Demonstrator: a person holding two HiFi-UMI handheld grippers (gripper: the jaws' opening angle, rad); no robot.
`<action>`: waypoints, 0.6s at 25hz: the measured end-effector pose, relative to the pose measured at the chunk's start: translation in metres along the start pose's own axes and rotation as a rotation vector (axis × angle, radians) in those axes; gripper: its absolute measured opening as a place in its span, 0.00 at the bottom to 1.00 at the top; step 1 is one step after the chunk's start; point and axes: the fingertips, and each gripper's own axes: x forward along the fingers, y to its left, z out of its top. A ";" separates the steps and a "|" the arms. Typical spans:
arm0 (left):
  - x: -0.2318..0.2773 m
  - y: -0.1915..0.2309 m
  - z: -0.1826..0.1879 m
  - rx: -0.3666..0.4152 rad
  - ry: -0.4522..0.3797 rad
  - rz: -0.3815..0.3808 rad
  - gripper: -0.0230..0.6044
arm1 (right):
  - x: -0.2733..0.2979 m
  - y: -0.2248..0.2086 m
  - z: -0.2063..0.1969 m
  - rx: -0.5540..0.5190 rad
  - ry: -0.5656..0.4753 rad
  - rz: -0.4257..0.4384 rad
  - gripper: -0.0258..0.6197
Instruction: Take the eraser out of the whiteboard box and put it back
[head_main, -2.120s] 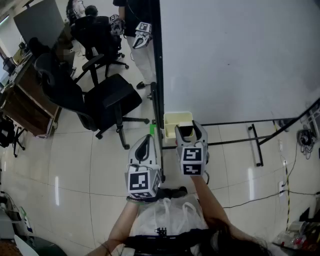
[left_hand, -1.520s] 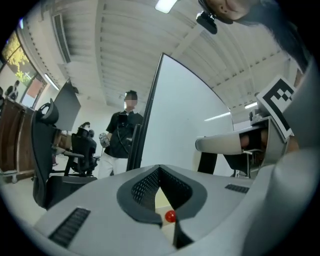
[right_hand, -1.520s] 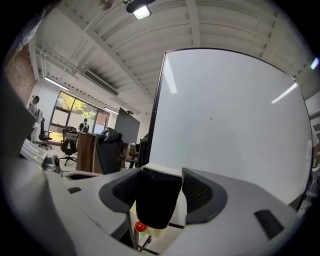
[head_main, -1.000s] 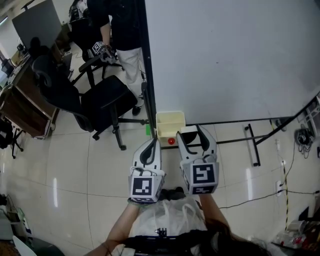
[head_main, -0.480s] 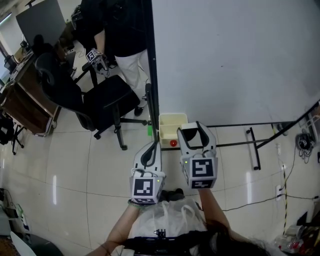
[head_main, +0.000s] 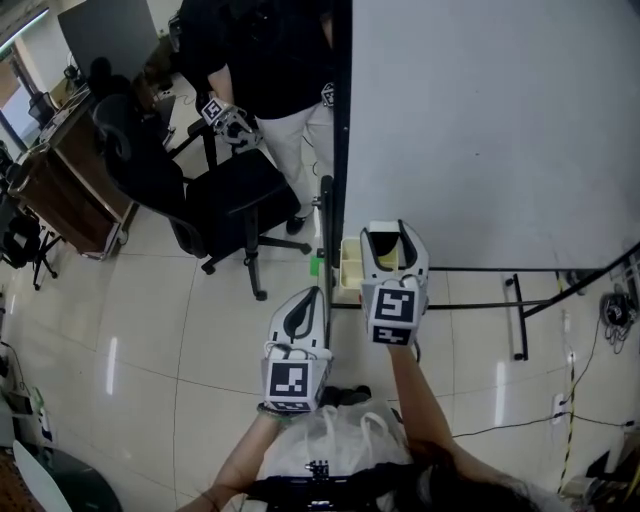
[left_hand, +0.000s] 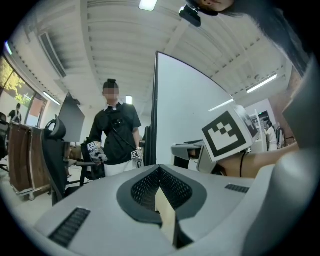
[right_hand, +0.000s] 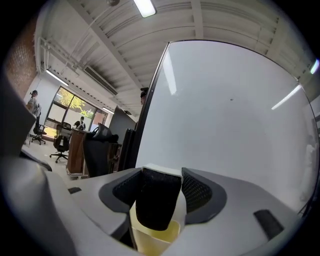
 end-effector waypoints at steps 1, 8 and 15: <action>-0.001 0.003 -0.001 0.008 0.003 0.003 0.04 | 0.003 0.002 -0.008 -0.005 0.016 -0.001 0.44; -0.002 0.013 -0.006 0.011 0.013 0.020 0.04 | 0.015 0.013 -0.073 -0.016 0.177 0.017 0.45; 0.000 0.012 -0.009 0.018 0.021 0.002 0.04 | 0.020 0.007 -0.083 0.009 0.226 0.014 0.50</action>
